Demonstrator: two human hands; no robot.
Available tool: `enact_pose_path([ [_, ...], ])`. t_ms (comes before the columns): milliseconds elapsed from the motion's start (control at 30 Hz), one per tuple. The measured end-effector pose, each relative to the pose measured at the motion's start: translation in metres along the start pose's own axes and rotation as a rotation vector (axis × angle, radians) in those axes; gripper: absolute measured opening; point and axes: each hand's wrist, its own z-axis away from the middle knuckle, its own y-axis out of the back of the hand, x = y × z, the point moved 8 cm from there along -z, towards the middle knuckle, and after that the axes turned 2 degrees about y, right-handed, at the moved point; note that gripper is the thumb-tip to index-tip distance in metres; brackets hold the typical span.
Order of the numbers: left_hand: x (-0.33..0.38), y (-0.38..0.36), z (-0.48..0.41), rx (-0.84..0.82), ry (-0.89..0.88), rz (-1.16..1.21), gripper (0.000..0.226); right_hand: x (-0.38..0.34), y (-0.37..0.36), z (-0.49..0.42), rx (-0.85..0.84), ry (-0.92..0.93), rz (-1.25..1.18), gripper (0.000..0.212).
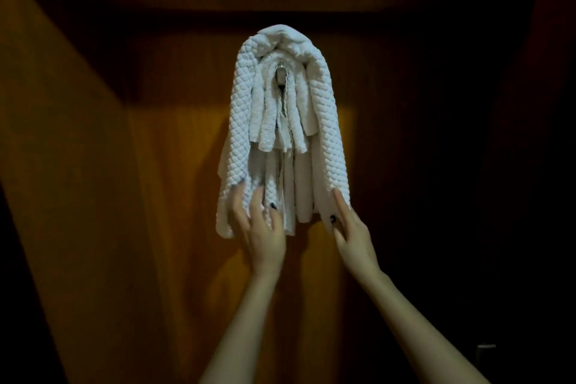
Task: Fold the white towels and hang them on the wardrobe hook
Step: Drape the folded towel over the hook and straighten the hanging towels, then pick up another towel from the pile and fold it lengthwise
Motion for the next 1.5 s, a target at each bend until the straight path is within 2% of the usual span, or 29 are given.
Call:
enact_pose_path([
  [67, -0.020, 0.024, -0.017, 0.049, -0.028, -0.183, 0.050, -0.004, -0.007, 0.004, -0.018, 0.019, 0.035, 0.089],
  [100, -0.033, 0.028, -0.027, -0.044, 0.020, -0.238, 0.051, -0.009, -0.010, 0.007, -0.027, 0.034, 0.057, 0.087],
  [167, -0.054, 0.017, -0.030, -0.359, 0.094, -0.273, 0.050, -0.015, -0.016, 0.008, -0.019, 0.039, 0.067, 0.076],
  [200, -0.057, 0.009, -0.022, -0.495, 0.064, -0.327, 0.047, -0.015, -0.020, 0.008, -0.020, 0.030, 0.078, 0.068],
  [267, -0.062, 0.006, -0.008, -0.635, -0.018, -0.364, 0.045, -0.018, -0.032, 0.007, -0.072, -0.014, 0.096, 0.054],
  [333, -0.062, 0.012, 0.005, -0.667, -0.016, -0.331, 0.052, -0.022, -0.042, 0.012, -0.130, -0.055, 0.118, 0.051],
  [433, -0.047, 0.028, 0.010, -0.624, -0.004, -0.321, 0.053, -0.028, -0.043, 0.028, -0.192, -0.104, 0.147, 0.061],
  [633, -0.032, 0.044, 0.048, -0.765, 0.055, -0.390, 0.049, -0.027, -0.032, 0.107, -0.308, -0.311, 0.189, 0.066],
  [833, -0.022, 0.050, 0.198, -1.187, 0.059, -0.360, 0.054, -0.002, 0.001, 0.242, -0.410, -0.591, 0.210, 0.062],
  [1000, 0.020, 0.046, 0.336, -1.513, -0.080, -0.335, 0.054, 0.033, 0.060, 0.375, -0.479, -0.869, 0.306, 0.061],
  [1200, 0.078, 0.064, 0.511, -1.786, -0.121, -0.215, 0.055, 0.061, 0.152, 0.573, -0.589, -1.193, 0.384, 0.059],
  [1367, 0.127, 0.109, 0.658, -1.965, -0.067, -0.111, 0.058, 0.059, 0.220, 0.744, -0.660, -1.449, 0.390, 0.054],
  [1500, 0.151, 0.158, 0.771, -2.150, -0.024, -0.075, 0.058, 0.046, 0.244, 0.874, -0.691, -1.665, 0.344, 0.054],
])
